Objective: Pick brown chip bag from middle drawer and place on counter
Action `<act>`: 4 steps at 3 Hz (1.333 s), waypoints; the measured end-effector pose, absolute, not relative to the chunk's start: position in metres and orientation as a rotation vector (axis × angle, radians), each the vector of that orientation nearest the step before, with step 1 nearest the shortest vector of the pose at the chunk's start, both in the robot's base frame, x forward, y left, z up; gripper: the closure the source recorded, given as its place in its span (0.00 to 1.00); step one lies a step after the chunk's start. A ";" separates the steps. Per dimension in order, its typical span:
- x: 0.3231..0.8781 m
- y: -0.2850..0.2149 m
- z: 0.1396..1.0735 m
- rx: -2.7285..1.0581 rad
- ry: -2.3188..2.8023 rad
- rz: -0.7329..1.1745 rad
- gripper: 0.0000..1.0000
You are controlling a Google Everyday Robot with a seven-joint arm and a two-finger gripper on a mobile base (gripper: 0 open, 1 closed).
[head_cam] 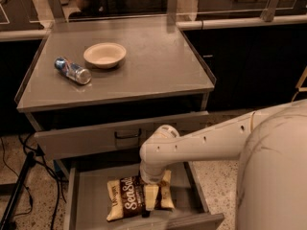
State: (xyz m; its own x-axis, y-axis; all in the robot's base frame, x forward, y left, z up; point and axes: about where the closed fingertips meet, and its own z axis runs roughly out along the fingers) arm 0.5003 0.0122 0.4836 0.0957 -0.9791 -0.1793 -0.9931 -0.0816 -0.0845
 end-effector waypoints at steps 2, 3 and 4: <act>0.496 0.010 0.451 -2.148 2.012 0.137 0.00; 0.498 0.009 0.431 -2.128 2.018 0.159 0.00; 0.504 0.006 0.413 -2.124 2.015 0.162 0.00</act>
Offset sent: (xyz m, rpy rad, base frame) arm -0.0066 -0.0042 -0.0494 0.0388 0.0099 -0.0392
